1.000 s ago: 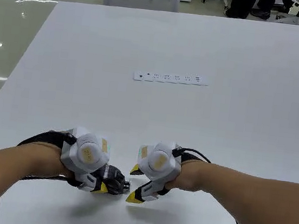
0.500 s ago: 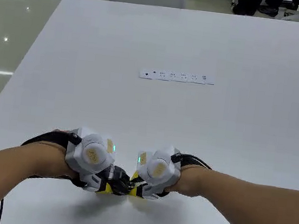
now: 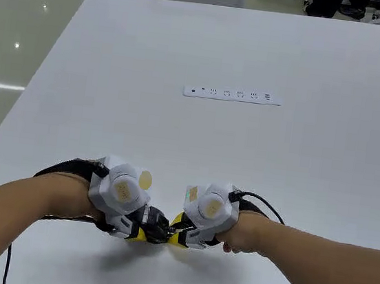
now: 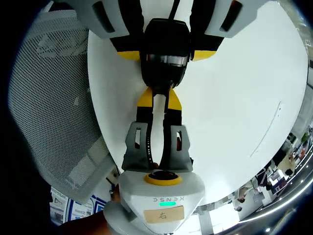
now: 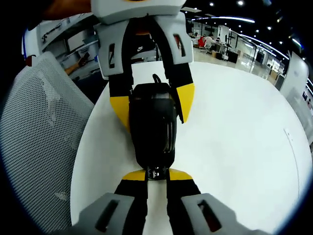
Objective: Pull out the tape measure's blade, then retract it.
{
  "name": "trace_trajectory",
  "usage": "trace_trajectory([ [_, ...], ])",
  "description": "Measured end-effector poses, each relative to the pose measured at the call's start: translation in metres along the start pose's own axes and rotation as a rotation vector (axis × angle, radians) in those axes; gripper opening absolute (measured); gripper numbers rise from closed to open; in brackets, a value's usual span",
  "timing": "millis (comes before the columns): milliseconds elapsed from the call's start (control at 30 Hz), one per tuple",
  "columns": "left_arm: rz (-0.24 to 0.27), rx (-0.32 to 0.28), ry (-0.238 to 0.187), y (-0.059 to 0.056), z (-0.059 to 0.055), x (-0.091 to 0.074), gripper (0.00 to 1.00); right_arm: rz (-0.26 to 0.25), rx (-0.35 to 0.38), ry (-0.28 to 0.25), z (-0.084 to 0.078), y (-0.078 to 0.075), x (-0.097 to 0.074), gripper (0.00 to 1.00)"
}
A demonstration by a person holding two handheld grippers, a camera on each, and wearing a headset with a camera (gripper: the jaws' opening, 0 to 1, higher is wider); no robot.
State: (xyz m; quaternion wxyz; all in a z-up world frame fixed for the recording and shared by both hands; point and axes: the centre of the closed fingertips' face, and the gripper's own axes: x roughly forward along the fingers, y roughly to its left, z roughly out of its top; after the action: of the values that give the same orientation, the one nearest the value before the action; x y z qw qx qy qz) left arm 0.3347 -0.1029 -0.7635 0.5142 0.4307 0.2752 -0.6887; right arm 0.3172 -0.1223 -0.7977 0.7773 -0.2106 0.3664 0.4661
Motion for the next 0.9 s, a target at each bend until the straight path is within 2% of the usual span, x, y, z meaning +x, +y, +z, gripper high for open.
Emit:
trace_trajectory([
  [233,-0.001,0.004,-0.001,-0.001,-0.001,-0.001,0.33,-0.011,0.032,-0.027,-0.002,0.000,-0.005,0.12],
  [900,-0.001,-0.004,-0.007,-0.001,-0.001,-0.002,0.33,-0.004,0.060,0.005,-0.016,0.000,-0.015,0.12],
])
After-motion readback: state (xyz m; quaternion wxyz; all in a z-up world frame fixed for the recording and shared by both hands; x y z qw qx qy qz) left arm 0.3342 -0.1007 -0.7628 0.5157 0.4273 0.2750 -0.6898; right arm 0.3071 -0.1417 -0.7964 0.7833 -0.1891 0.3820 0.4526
